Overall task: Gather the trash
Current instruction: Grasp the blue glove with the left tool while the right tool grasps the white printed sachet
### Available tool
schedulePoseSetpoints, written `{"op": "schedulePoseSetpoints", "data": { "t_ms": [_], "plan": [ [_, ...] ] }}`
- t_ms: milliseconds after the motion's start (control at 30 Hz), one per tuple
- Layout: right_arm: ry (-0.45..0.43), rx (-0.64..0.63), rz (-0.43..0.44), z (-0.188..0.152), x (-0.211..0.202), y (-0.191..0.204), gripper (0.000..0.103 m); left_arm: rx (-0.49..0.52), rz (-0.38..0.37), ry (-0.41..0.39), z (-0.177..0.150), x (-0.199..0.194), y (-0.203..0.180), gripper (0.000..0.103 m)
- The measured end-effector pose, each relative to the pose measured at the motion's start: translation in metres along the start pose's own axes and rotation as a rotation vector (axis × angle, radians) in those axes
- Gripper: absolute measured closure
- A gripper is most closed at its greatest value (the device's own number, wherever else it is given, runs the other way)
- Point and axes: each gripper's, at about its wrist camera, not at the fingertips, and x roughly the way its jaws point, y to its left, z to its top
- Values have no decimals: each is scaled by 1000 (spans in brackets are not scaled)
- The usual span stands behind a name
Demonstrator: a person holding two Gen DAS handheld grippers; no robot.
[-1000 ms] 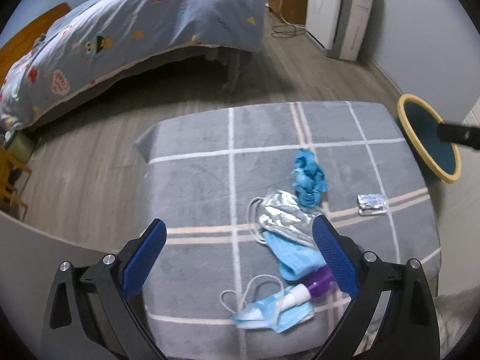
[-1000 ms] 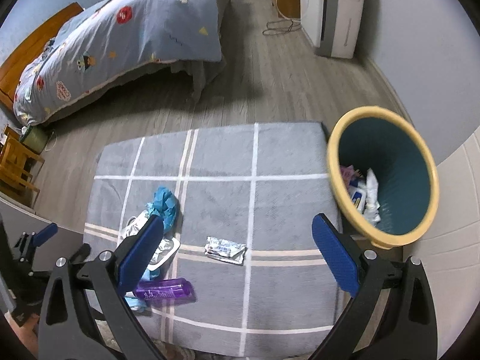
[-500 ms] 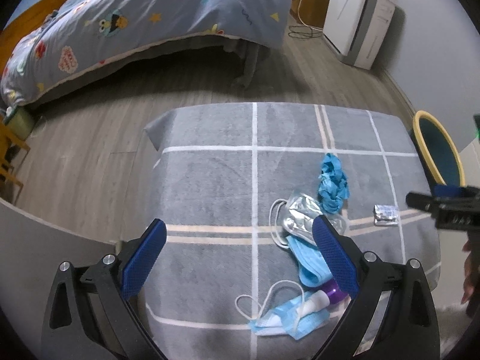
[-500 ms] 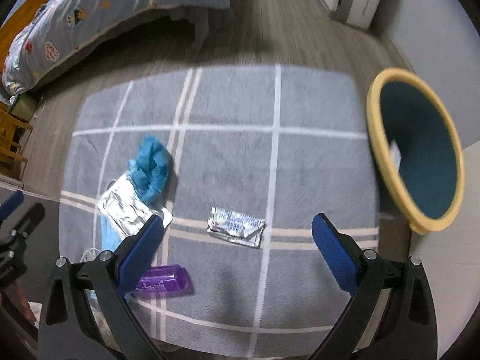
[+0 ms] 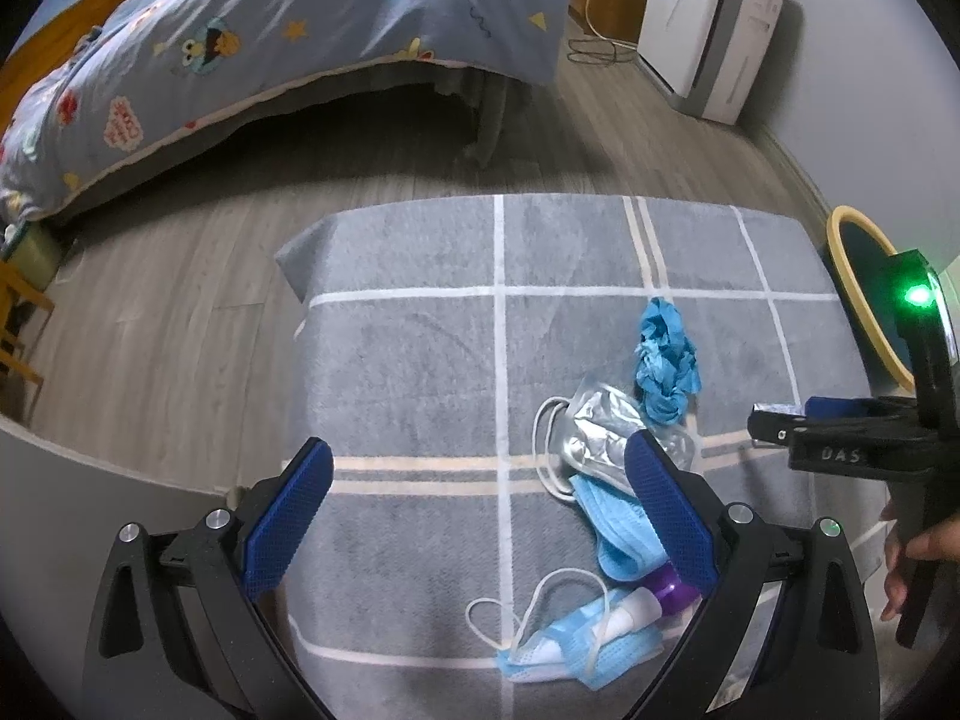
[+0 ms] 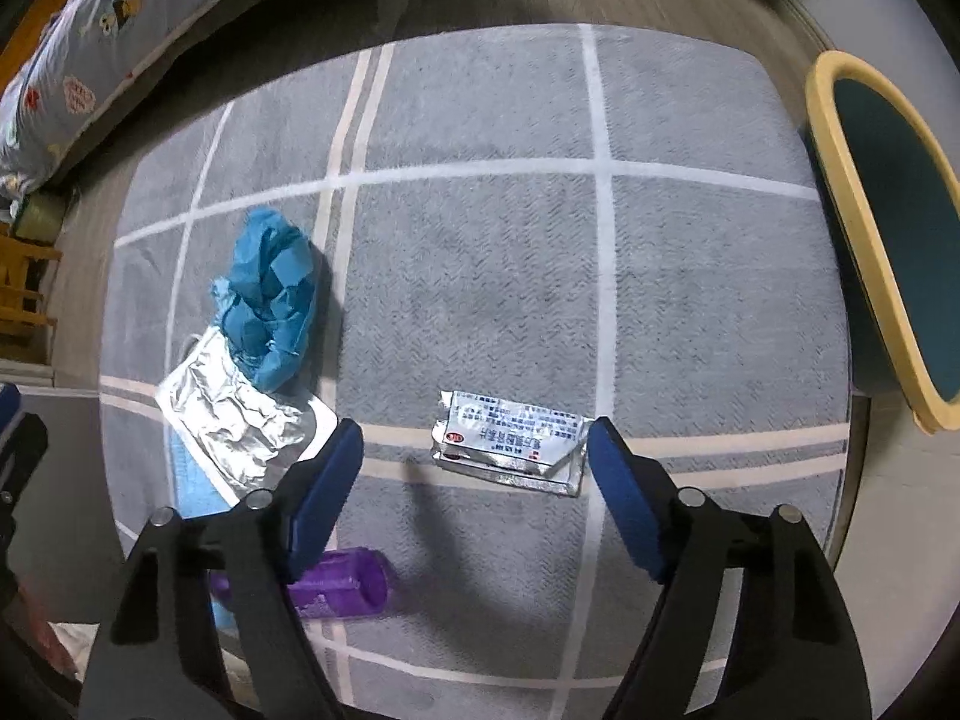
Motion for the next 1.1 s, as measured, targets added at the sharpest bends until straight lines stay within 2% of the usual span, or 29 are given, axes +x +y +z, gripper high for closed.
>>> {"op": "schedulePoseSetpoints", "data": {
  "t_ms": [100, 167, 233, 400, 433, 467, 667, 733, 833, 900, 933, 967, 1100],
  "plan": [
    [-1, -36, -47, 0, 5, 5, 34, 1, -2, 12, 0, 3, -1, 6],
    [9, -47, -57, 0, 8, 5, 47, 7, -5, 21, 0, 6, -2, 6],
    [6, -54, -60, -2, 8, 5, 47, 15, -7, 30, 0, 9, -3, 6],
    [-8, -24, -29, -4, 1, -2, 61, 41, 2, 41, 0, 16, -9, 6],
    [-8, -14, -19, -3, 0, -5, 69, 48, 7, 45, 1, 19, -11, 6],
    [-8, -5, -11, -3, -1, -9, 72, 54, 11, 49, 2, 22, -13, 6],
    [-43, 13, -13, 1, -10, -28, 85, 77, 0, 52, 6, 26, -27, 6],
    [-52, 17, -23, 3, -12, -33, 85, 86, -2, 45, 9, 26, -31, 6],
    [-33, 27, 29, 2, -9, -34, 82, 70, -25, 50, 10, 27, -32, 6],
    [-15, -6, -16, -1, -5, -30, 59, 68, -34, 52, 11, 27, -34, 6],
    [-4, -7, -38, -1, -3, -30, 40, 74, -31, 52, 10, 28, -35, 6],
    [8, -4, -38, -3, -1, -30, 36, 77, -27, 54, 10, 28, -35, 6],
    [35, -42, -38, -4, 10, -25, 36, 65, -27, 63, 10, 30, -33, 6]
  ]
}}
